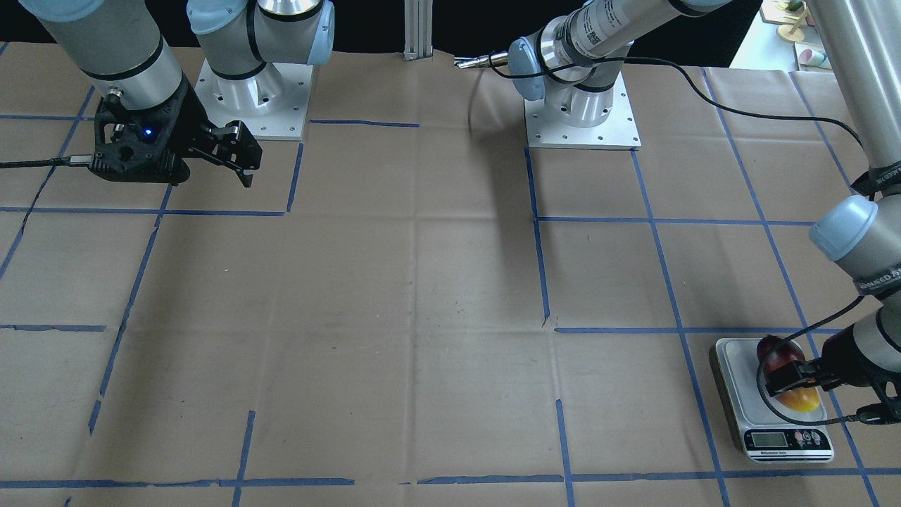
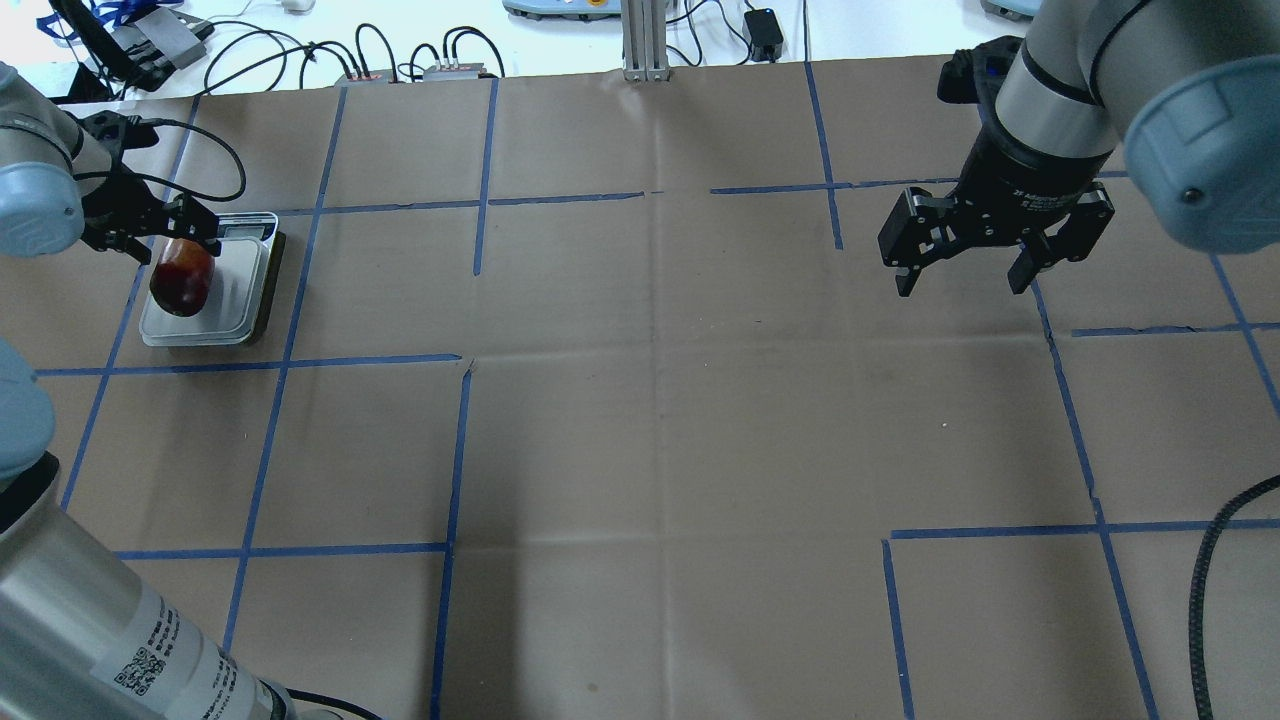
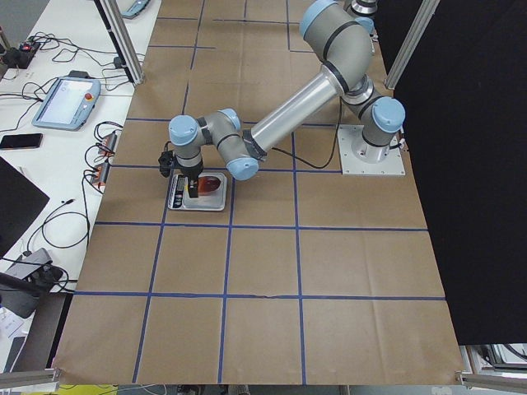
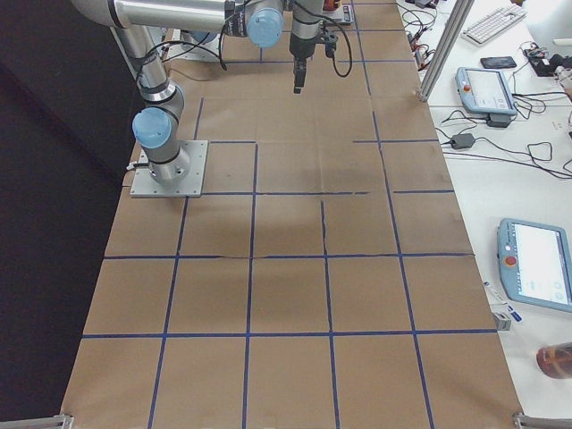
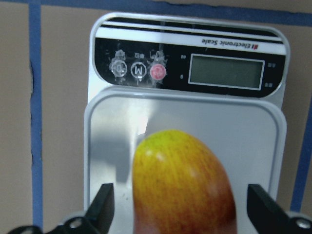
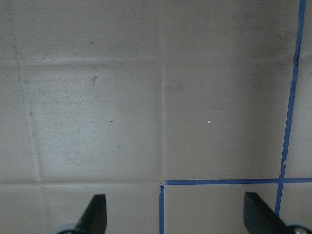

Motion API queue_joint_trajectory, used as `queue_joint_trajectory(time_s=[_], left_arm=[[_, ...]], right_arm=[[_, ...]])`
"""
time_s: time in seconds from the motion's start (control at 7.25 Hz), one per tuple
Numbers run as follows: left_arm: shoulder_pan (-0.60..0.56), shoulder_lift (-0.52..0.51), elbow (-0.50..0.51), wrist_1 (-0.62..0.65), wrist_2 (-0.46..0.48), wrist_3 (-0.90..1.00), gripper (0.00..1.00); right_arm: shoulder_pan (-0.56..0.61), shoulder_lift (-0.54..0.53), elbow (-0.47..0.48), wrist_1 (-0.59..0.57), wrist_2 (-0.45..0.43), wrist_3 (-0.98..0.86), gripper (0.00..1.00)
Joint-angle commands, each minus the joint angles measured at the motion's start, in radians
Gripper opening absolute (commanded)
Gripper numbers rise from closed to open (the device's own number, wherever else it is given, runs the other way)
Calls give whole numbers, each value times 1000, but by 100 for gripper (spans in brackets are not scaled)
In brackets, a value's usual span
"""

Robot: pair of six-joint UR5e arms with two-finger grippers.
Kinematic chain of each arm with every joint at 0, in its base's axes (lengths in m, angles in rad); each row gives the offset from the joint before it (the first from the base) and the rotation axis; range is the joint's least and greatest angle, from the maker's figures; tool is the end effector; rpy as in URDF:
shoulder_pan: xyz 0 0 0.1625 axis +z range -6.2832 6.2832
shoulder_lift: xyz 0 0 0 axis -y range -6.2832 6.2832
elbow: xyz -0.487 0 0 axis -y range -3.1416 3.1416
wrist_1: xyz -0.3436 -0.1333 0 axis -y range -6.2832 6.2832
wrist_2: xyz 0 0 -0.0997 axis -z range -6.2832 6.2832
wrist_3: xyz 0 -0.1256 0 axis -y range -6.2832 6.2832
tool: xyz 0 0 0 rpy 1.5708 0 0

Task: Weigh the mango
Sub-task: 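Lower the mango onto the scale pan and open the left gripper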

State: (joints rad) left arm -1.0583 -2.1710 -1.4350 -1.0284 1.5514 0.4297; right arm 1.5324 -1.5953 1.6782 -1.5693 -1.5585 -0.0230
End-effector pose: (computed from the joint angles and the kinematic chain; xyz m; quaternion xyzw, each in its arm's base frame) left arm 0.2208 -0.6692 0.2931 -0.0410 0.9984 -0.0391 0.0091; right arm 0.1187 -0.4241 0.4874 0.0080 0.9991 0.0420 0.0074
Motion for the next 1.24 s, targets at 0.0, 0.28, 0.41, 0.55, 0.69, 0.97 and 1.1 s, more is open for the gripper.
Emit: queue_joint_trajectory(time_s=[0.0,0.28,0.41,0.55,0.69,0.97,1.1], left_arm=[[-5,81,82,-171,4,-2,100],[-6,222,93,-382,10,-46,100],[-35,281,93,-444,9,-98,100],[-96,327,90,-503,13,-156,100],[-150,367,90,-553,13,-249,100],[-266,427,87,-627,10,-403,100],[-337,434,81,-630,9,-472,100]], right_arm=[[0,0,0,0,0,0,100],[0,0,0,0,0,0,100],[0,0,0,0,0,0,100],[0,0,0,0,0,0,100],[0,0,0,0,0,0,100],[0,0,0,0,0,0,100],[0,0,0,0,0,0,100]])
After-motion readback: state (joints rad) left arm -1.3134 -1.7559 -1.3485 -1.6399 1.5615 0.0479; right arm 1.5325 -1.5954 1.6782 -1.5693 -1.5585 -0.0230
